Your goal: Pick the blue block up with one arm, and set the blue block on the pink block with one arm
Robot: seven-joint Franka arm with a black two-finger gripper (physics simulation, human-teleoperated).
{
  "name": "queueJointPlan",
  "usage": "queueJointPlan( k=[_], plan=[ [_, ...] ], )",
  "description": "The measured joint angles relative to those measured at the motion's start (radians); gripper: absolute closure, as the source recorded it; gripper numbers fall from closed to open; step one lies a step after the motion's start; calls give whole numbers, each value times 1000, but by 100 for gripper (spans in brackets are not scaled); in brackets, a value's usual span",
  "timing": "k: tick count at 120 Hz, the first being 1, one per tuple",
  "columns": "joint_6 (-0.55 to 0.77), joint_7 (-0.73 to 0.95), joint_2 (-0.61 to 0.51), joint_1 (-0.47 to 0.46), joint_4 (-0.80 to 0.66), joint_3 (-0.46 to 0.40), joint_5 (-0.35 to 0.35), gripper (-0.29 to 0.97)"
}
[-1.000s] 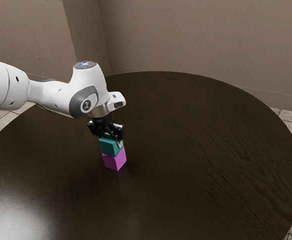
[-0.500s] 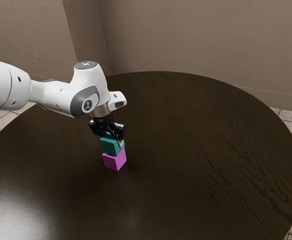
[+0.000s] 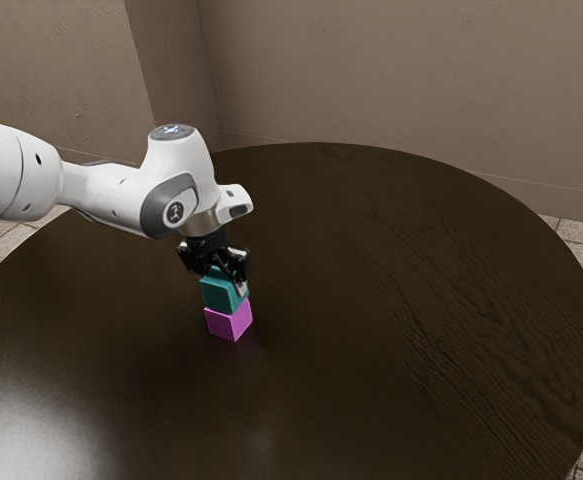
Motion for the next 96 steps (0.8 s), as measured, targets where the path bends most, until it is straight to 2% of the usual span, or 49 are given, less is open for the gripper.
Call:
queueJointPlan(
  k=[15, 34, 52, 79, 96],
  plan=[
    [-1, -1, 0, 1, 0, 0, 0, 36],
    [-2, 11, 3, 5, 0, 0, -10, 19],
    [-4, 22, -9, 13, 1, -1, -14, 10],
    [-54, 39, -212, -32, 33, 6, -16, 5],
    [-115, 48, -268, -44, 35, 9, -17, 3]
  ],
)
